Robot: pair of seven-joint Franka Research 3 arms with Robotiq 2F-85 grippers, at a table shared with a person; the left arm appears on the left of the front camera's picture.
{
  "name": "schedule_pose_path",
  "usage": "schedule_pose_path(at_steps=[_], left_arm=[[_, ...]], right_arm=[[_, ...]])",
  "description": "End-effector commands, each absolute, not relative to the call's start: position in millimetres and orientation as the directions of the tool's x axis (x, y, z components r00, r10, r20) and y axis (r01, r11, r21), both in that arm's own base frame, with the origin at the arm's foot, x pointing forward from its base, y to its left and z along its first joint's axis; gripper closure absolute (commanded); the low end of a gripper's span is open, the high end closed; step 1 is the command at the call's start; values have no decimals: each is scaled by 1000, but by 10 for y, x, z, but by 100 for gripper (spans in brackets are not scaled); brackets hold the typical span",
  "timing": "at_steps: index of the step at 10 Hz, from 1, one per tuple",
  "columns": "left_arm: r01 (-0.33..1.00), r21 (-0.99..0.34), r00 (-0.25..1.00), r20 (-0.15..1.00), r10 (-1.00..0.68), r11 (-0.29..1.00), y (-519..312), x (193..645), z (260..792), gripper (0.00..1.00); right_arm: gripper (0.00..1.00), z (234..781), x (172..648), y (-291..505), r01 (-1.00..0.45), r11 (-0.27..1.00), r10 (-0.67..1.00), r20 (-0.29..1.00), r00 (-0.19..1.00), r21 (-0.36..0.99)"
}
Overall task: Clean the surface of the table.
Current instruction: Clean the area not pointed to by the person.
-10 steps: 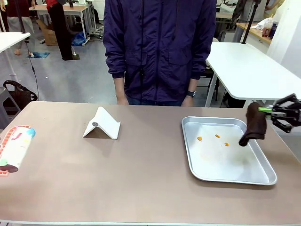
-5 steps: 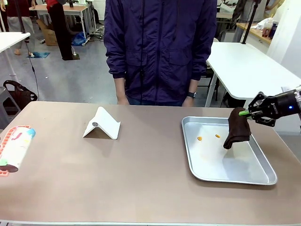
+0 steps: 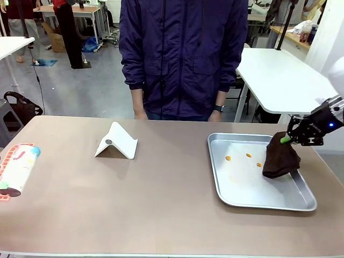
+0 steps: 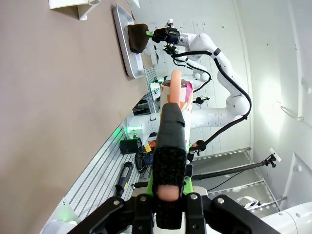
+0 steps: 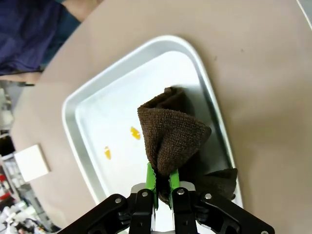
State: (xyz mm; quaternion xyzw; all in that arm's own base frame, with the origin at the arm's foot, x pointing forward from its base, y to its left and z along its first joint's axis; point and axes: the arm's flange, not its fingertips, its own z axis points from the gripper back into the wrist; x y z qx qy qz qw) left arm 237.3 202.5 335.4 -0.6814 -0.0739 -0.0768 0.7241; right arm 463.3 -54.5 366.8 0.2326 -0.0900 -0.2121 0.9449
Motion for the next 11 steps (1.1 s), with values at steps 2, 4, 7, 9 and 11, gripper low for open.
schedule_pose_path(at_steps=[2, 4, 7, 9, 11], left_arm=[[206, -977, 979, 206, -4, 55, 2024, 2381, 3386, 79], [206, -977, 979, 206, -4, 55, 2024, 2381, 3386, 79], [206, -977, 979, 206, -4, 55, 2024, 2381, 3386, 79], [206, -977, 979, 206, -4, 55, 2024, 2381, 3386, 79], [206, -977, 979, 206, -4, 55, 2024, 2381, 3386, 79]], right_arm=[[100, 3269, 4991, -305, 343, 798, -423, 55, 904, 496], [100, 3120, 5078, -273, 337, 771, -413, 21, 910, 541], [100, 2921, 5091, 22, 295, 783, -353, 0, 936, 548], [100, 2820, 5115, 160, 279, 778, -322, -24, 946, 562], [100, 2730, 5137, 280, 272, 770, -304, -42, 952, 577]])
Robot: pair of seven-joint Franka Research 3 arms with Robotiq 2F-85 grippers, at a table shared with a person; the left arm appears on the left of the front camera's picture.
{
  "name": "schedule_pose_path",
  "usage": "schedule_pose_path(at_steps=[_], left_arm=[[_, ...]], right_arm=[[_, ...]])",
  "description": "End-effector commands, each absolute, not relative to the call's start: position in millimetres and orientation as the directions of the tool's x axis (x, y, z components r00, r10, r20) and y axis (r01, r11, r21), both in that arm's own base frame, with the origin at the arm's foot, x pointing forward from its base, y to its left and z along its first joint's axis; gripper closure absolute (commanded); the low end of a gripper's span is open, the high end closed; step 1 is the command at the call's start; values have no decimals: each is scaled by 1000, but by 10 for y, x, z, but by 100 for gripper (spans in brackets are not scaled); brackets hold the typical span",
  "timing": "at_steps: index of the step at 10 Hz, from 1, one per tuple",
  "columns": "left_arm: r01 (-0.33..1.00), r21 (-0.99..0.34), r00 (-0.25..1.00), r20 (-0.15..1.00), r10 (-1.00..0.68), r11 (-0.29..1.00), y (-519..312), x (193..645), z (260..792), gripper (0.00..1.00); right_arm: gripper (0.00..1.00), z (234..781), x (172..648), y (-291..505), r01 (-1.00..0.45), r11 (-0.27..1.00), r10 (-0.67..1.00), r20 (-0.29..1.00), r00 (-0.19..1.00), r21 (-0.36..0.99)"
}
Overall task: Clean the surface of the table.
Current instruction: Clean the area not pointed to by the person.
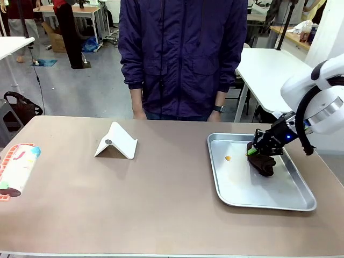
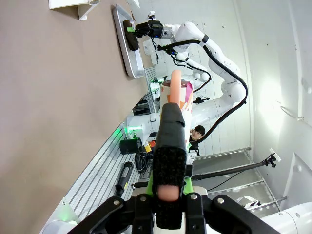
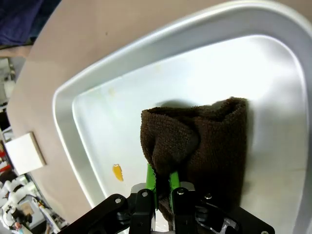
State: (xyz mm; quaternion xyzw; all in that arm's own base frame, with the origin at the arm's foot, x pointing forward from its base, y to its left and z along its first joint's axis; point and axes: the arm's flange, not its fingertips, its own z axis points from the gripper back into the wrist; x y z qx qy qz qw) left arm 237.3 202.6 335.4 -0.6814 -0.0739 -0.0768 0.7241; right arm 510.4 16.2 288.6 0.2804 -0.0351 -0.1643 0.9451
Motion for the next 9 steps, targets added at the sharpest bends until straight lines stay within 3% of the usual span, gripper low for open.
schedule_pose_path(at_steps=[1, 9], left_arm=[[206, -977, 979, 206, -4, 55, 2024, 2381, 3386, 79], [206, -977, 979, 206, -4, 55, 2024, 2381, 3386, 79]], right_arm=[[100, 2678, 5136, 365, 256, 767, -290, -38, 956, 589], [100, 2455, 4977, 1046, 124, 714, -116, -58, 992, 689]])
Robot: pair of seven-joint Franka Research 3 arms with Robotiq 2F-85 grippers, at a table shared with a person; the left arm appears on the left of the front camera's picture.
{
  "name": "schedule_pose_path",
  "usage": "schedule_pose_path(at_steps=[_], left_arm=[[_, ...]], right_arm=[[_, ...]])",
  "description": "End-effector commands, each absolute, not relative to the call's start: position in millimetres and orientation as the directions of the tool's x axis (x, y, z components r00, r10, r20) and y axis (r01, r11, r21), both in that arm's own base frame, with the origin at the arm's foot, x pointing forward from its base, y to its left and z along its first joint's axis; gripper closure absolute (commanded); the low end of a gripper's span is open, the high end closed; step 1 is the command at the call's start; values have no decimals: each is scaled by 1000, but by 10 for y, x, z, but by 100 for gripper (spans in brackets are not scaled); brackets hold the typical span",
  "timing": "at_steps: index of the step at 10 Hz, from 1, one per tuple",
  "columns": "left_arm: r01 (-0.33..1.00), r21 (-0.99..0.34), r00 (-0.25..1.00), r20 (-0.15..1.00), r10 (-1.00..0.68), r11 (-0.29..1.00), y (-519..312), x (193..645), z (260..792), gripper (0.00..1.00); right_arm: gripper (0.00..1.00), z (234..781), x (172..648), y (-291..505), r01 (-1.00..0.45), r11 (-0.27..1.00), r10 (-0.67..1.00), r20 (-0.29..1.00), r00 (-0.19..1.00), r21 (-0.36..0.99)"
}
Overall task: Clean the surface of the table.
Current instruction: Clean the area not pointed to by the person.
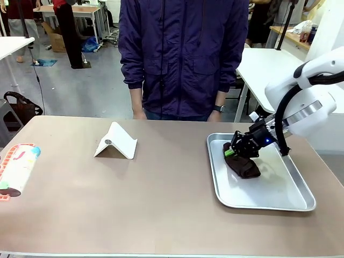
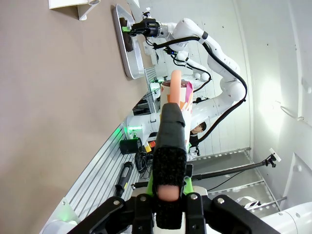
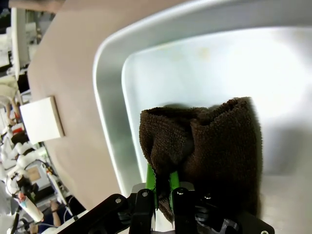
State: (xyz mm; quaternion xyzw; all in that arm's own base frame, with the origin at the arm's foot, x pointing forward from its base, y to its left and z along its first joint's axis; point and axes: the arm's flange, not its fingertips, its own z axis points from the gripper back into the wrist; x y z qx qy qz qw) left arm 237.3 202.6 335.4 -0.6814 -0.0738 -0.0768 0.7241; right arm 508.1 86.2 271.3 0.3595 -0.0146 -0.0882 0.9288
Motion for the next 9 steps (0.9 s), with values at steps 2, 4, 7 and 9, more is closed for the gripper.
schedule_pose_path(at_steps=[2, 4, 7, 9], left_arm=[[206, -977, 979, 206, -4, 55, 2024, 2381, 3386, 79], [206, -977, 979, 206, -4, 55, 2024, 2381, 3386, 79], [206, -977, 979, 206, -4, 55, 2024, 2381, 3386, 79], [206, -977, 979, 206, -4, 55, 2024, 2381, 3386, 79]], right_arm=[[100, 2430, 4950, 1125, 94, 718, -49, -85, 995, 690], [100, 2422, 4954, 1075, 83, 743, -46, -73, 996, 665], [100, 2484, 4998, 803, 138, 753, -153, -31, 988, 643], [100, 2531, 4973, 602, 173, 737, -211, -21, 977, 654]])
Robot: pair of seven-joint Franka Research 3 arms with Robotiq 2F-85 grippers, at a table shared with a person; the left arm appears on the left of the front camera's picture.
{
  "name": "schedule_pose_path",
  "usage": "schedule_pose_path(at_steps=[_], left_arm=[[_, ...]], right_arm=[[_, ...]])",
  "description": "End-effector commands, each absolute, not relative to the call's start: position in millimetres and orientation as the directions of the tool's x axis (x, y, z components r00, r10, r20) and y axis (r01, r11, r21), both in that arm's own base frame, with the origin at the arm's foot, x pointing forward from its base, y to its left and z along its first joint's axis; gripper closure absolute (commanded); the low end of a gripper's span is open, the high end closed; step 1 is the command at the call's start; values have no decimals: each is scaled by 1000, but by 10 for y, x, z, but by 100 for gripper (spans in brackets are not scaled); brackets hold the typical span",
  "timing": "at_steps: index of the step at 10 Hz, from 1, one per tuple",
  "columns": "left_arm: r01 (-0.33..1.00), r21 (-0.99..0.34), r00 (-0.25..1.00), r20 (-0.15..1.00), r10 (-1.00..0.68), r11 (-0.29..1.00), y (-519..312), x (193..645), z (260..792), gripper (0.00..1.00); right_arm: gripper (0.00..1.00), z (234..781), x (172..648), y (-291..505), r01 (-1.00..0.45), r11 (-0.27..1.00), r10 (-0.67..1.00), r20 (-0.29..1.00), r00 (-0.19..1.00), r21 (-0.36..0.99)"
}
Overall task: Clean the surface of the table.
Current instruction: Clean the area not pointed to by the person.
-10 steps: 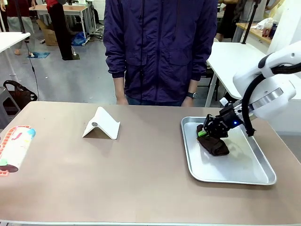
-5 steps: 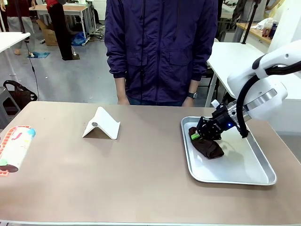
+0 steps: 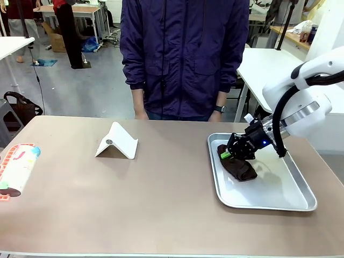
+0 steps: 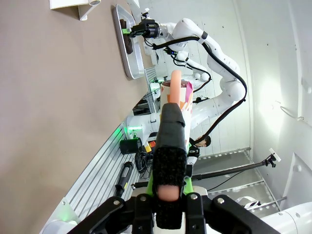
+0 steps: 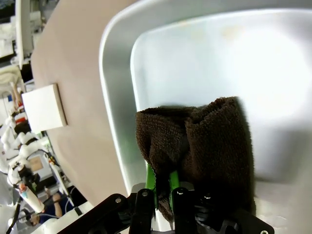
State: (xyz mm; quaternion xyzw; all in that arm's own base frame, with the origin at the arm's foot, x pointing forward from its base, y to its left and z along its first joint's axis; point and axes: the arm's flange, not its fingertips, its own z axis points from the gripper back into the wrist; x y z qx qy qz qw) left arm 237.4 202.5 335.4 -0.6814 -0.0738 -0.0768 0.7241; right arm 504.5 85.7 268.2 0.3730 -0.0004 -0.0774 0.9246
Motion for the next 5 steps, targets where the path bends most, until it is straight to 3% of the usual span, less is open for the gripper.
schedule_pose_path(at_steps=[1, 5], left_arm=[[206, -977, 979, 206, -4, 55, 2024, 2381, 3386, 79], [206, -977, 979, 206, -4, 55, 2024, 2381, 3386, 79]], right_arm=[[100, 2556, 4941, 484, 191, 713, -241, -20, 970, 675], [100, 2636, 4850, 58, 243, 667, -335, -8, 942, 705]])
